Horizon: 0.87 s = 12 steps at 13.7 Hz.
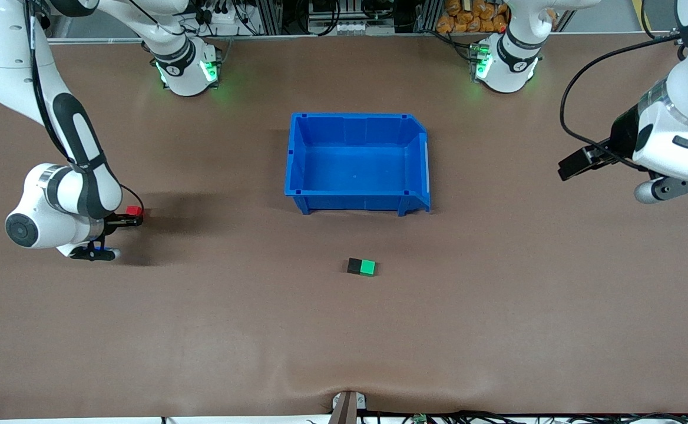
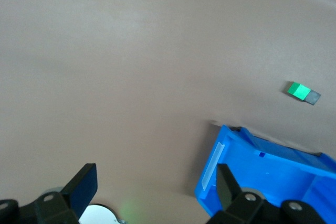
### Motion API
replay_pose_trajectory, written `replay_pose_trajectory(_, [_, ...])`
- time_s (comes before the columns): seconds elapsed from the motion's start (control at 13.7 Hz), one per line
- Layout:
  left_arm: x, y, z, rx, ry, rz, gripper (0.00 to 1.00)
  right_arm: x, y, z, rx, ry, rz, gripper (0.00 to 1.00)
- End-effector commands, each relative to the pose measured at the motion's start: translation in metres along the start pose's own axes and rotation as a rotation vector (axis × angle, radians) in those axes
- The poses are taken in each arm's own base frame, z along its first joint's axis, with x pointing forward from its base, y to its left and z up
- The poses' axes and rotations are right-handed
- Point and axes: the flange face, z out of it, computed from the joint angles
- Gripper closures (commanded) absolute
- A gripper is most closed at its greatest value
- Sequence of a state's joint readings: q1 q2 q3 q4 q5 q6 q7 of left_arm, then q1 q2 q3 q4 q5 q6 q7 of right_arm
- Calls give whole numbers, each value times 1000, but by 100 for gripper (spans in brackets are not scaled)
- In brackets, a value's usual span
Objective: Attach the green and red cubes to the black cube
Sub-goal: 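Open the left gripper off the green cube while the right gripper lifts red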
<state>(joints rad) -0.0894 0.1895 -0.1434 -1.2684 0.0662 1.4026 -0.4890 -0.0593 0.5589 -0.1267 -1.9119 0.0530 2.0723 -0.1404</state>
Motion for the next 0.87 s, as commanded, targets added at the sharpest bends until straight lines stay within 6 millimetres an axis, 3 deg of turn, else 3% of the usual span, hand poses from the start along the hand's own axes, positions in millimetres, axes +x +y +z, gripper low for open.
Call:
replay_pose_trajectory(0.0, [-15,-11,-15,21,27,44,0,1,-3,-8,10,2,39,100])
replay_pose_trajectory(0.29, [-6,-38,-24,3,37,52,0,2,-5,-11,11,8,95,100])
replay_pose_trajectory(0.51, [-14,-53,-41,-5,66,86,0,3,-5,-11,13,10,142,100])
replay_pose_trajectory(0.73, [-18,-53,-45,-7,72,116,0,5,-7,-15,14,18,180,100])
replay_pose_trajectory(0.8, [-18,-55,-38,1,58,147,0,5,-8,-16,16,19,199,100])
